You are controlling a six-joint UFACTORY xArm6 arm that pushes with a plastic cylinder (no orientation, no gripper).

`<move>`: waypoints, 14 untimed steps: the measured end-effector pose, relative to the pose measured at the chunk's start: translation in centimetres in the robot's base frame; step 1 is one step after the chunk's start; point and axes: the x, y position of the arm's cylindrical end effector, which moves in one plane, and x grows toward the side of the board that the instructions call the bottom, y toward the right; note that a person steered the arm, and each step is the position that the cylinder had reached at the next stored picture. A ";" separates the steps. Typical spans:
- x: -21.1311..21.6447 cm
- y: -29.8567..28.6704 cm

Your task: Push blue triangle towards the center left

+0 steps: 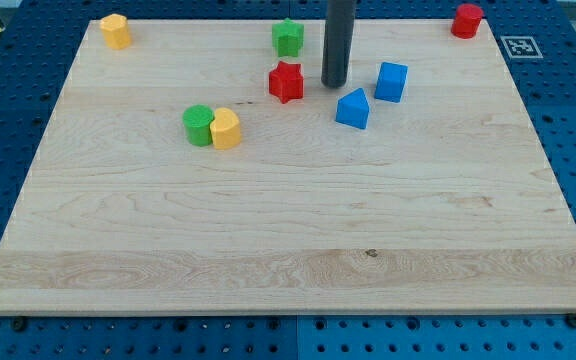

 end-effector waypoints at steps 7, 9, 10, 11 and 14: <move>8.7 8.0; 16.4 5.8; 19.4 4.4; 19.2 1.5; 14.6 -1.7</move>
